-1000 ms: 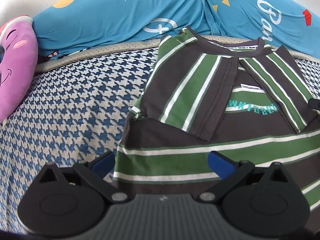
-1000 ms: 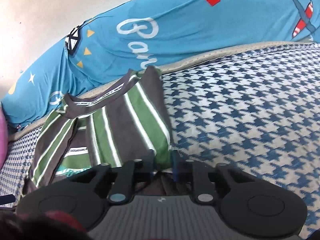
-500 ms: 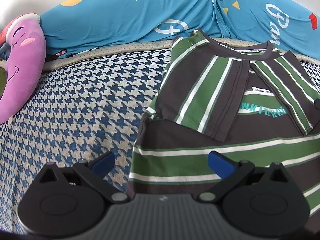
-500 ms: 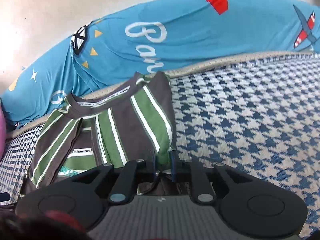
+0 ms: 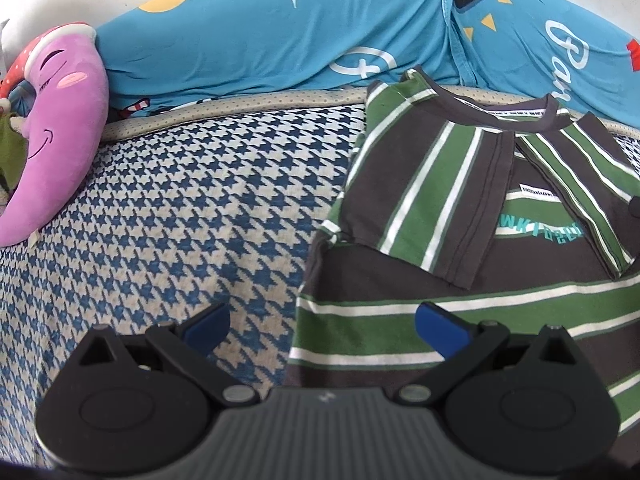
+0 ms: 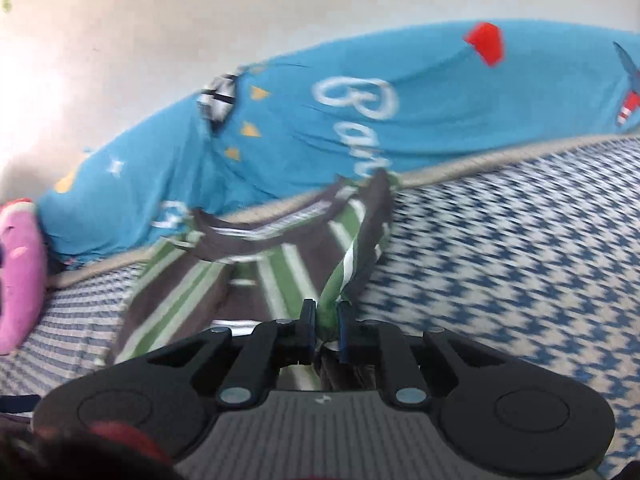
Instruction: Fold clothes
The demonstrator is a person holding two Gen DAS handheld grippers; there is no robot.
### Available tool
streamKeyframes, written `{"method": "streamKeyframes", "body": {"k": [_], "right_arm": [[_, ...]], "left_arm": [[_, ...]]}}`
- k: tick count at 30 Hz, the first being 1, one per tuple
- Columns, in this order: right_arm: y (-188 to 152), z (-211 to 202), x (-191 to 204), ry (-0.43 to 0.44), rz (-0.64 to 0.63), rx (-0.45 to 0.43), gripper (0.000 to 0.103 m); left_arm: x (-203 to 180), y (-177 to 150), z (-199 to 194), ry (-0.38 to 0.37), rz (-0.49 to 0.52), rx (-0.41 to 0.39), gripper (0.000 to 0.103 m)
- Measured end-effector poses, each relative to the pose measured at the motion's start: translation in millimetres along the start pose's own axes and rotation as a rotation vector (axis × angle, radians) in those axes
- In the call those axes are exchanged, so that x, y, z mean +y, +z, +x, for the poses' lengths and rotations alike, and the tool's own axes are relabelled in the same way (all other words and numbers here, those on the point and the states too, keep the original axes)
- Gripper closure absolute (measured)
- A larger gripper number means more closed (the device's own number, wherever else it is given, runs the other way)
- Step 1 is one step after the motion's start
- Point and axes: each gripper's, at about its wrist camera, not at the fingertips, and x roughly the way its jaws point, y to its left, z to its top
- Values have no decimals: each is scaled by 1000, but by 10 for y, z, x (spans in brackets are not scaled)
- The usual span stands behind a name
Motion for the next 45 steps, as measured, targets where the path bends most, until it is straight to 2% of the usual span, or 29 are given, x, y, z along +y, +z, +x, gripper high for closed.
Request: {"method": "streamKeyframes", "body": {"k": [7,11,15,20,24,31,35,45], "right_arm": [[178,58,727,139,-89,-14,91],[111,153,1216,262,-161,-11,91],[-89,362,1590,327,-234,36,90],[-288,569,1690,322,-226,93,87],[-256,513,1684,332,-228,82,85],[-197,490,1642,335,-221,91,81],[-97,461,1638,326,-226,62,79],[-24,674,1825,303,-324,59,76]], "left_arm": [[263,9,-70,16,-50,-8,0],[483,-7,-99,38,-79,-13,0],[719,-67,-95,69,-100,-7,0],[992,-173,-47,100,-126,21,0],[1107,-220,-35,103,-138,26,0],[1088,-208,-80,91,-154,11,0],[1045,-188,-129,88,-148,-8,0],[1033,-12,-117,60,-197,-26,0]]}}
